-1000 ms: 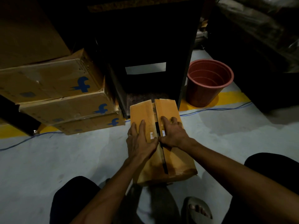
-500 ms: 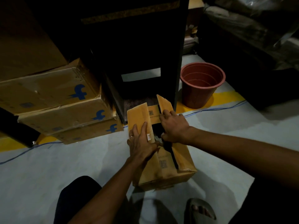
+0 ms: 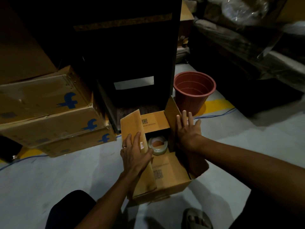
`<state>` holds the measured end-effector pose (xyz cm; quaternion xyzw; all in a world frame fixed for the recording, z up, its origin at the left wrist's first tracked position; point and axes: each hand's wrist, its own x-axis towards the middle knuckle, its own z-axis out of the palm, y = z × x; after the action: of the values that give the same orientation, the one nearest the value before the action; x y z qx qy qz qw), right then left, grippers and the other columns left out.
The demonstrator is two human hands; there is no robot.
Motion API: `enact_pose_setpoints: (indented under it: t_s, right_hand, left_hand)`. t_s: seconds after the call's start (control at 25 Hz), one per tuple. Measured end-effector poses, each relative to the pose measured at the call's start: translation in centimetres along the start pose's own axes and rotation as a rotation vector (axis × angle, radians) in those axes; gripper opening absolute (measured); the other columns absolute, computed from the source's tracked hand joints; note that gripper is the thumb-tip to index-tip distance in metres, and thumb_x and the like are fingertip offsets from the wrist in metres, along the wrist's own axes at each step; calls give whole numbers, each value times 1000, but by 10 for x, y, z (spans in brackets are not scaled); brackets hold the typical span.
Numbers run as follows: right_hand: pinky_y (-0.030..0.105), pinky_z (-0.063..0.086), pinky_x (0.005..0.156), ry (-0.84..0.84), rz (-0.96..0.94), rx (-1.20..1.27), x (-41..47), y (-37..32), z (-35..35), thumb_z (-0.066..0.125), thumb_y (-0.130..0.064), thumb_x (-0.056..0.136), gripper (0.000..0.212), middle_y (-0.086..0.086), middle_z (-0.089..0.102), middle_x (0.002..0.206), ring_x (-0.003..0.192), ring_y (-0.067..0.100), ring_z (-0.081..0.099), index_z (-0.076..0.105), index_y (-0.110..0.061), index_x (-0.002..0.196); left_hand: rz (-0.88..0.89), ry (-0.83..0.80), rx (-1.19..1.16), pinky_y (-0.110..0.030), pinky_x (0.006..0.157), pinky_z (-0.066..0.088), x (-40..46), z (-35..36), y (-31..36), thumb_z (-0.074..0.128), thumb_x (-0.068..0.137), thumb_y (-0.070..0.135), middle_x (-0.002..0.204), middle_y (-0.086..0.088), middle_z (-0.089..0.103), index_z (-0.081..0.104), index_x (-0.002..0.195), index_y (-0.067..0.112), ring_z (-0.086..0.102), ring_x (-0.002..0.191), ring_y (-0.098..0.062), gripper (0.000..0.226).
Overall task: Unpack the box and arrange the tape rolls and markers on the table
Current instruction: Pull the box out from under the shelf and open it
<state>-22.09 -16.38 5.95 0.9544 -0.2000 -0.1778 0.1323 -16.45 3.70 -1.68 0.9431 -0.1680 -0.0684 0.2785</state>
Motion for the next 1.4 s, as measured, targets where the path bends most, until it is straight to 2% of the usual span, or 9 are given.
enact_pose_setpoints:
  t_s: [0.16, 0.28, 0.36, 0.56, 0.68, 0.8, 1.0, 1.2, 1.4]
  right_hand:
    - [65, 0, 116, 58, -37, -48, 20, 16, 17, 49, -51, 93, 94, 21, -28, 157, 144, 43, -26, -7, -9, 155]
    - [67, -6, 114, 59, -129, -122, 29, 12, 27, 45, -47, 96, 83, 20, -18, 160, 146, 42, -21, 2, -9, 156]
    - [69, -8, 113, 33, -145, -153, 33, 7, 31, 35, -42, 101, 72, 21, -12, 162, 148, 40, -17, 2, -9, 156]
    - [63, -3, 117, -91, -121, -6, 46, -3, 34, 33, -34, 102, 66, 19, -12, 162, 149, 38, -11, 2, -12, 156]
    - [62, 3, 117, -116, -125, 114, 57, -9, 35, 34, -40, 102, 65, 17, -11, 162, 150, 37, -8, 6, -15, 155]
    - [61, 7, 117, -123, -117, 182, 65, -14, 39, 34, -43, 102, 66, 15, -9, 163, 150, 37, -5, 6, -14, 154]
    - [57, 19, 115, -101, -104, 178, 67, -15, 42, 35, -50, 100, 70, 15, -3, 160, 148, 38, 1, 7, -15, 152]
    - [52, 32, 108, -97, -121, 201, 72, -10, 45, 34, -53, 99, 65, 14, 6, 156, 144, 37, 14, 12, -18, 149]
    - [56, 33, 107, -119, -76, 263, 72, -11, 46, 37, -52, 98, 63, 15, 10, 153, 141, 39, 17, 15, -19, 147]
  left_hand:
    - [109, 27, 27, -57, 114, 26, -1, -6, 6, 49, 80, 54, 162, -4, 14, 22, 152, 37, 12, 148, -32, 78]
    - [316, 45, 144, -56, 120, 15, 4, -11, 13, 46, 85, 33, 164, 2, 10, 29, 151, 36, -1, 151, -29, 68]
    - [489, 46, 269, -58, 120, 11, 9, -14, 16, 51, 86, 26, 161, 1, 22, 40, 147, 31, 1, 151, -28, 62]
    - [716, -142, 594, -60, 119, 7, 16, -38, 22, 60, 85, 28, 158, -7, 30, 44, 144, 19, 8, 151, -32, 61]
    - [622, -244, 760, -59, 119, -3, 15, -58, 27, 52, 94, 36, 161, -14, 17, 22, 152, 8, 4, 150, -34, 70]
    - [527, -272, 782, -54, 120, -2, 11, -75, 22, 50, 95, 36, 162, -17, 10, 8, 154, 4, 4, 150, -33, 79]
    - [447, -232, 759, -55, 121, 0, 2, -98, -3, 45, 96, 38, 162, -17, 4, 4, 155, 7, 1, 151, -31, 78]
    - [299, -248, 715, -57, 119, -4, -1, -111, -45, -12, 74, 57, 163, -15, -4, -2, 156, 14, -3, 151, -31, 92]
    - [165, -269, 658, -56, 118, -12, -1, -83, -67, -16, 72, 65, 161, -18, -13, -5, 155, 13, -15, 149, -34, 99]
